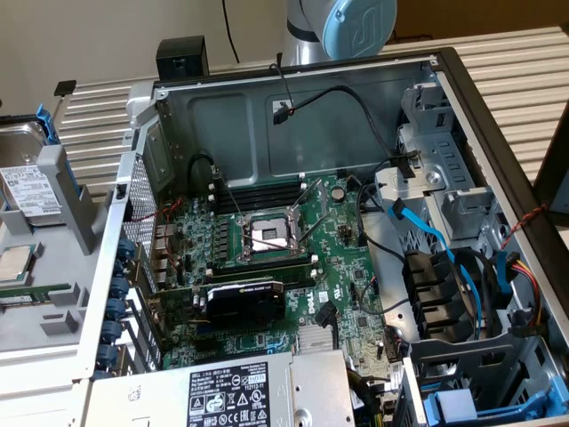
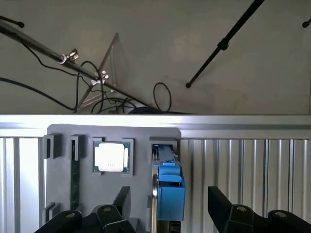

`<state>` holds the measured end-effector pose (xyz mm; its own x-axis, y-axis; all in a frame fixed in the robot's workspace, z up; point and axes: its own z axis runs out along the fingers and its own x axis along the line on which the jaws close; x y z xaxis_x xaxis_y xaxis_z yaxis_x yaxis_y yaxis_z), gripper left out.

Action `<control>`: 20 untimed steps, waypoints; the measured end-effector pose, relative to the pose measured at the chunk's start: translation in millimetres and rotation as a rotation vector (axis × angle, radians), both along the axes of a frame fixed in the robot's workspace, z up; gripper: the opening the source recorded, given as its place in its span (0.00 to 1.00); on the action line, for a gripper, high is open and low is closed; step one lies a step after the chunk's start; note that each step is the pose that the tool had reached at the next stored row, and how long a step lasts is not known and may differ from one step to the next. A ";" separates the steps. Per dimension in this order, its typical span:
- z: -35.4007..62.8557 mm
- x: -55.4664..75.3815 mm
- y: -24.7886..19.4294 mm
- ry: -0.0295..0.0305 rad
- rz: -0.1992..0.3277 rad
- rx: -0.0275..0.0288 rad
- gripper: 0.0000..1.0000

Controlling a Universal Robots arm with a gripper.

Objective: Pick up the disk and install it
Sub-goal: 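Pick up the disk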

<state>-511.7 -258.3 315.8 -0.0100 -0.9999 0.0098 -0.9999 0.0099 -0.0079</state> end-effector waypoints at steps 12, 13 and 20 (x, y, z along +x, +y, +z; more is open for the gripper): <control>-6.2 2.4 -0.8 0.0239 0.000 0.0000 0.73; -6.8 2.6 -0.8 0.0239 0.001 0.0000 0.73; -9.8 3.3 -0.7 0.0241 0.002 0.0000 0.73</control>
<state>-508.3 -259.0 306.0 -0.0076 -0.9999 0.0101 -0.9998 0.0078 0.0162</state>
